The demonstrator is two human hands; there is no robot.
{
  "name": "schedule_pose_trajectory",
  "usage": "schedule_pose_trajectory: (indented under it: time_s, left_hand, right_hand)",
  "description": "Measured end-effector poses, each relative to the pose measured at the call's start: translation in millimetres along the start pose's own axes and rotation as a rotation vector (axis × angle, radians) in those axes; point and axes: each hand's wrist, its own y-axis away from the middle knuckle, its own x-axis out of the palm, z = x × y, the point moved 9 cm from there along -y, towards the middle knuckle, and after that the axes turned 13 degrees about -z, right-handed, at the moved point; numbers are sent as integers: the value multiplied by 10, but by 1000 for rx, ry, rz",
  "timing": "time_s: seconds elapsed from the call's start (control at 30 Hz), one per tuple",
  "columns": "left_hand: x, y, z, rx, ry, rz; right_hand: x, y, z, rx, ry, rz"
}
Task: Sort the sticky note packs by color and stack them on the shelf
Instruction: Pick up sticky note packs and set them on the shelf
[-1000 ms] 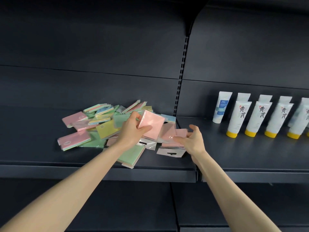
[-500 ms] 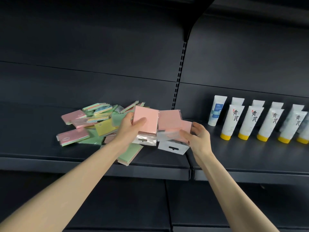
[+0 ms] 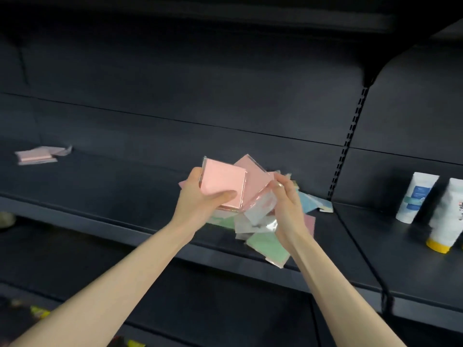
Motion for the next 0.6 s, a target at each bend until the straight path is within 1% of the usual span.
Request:
schedule_pose_trajectory:
  time_s: [0.1, 0.3, 0.47, 0.6]
  left_hand:
    - [-559, -181, 66, -16, -13, -50]
    - [-1845, -660, 245, -45, 3, -130]
    - [-2863, -1070, 474, -69, -34, -164]
    - [-3440, -1459, 490, -42, -50, -151]
  right_hand:
    - [604, 194, -47, -46, -13, 53]
    - [1909, 609, -227, -12, -36, 159]
    - [2821, 832, -256, -142, 14, 161]
    - [3472, 848, -247, -211, 60, 164]
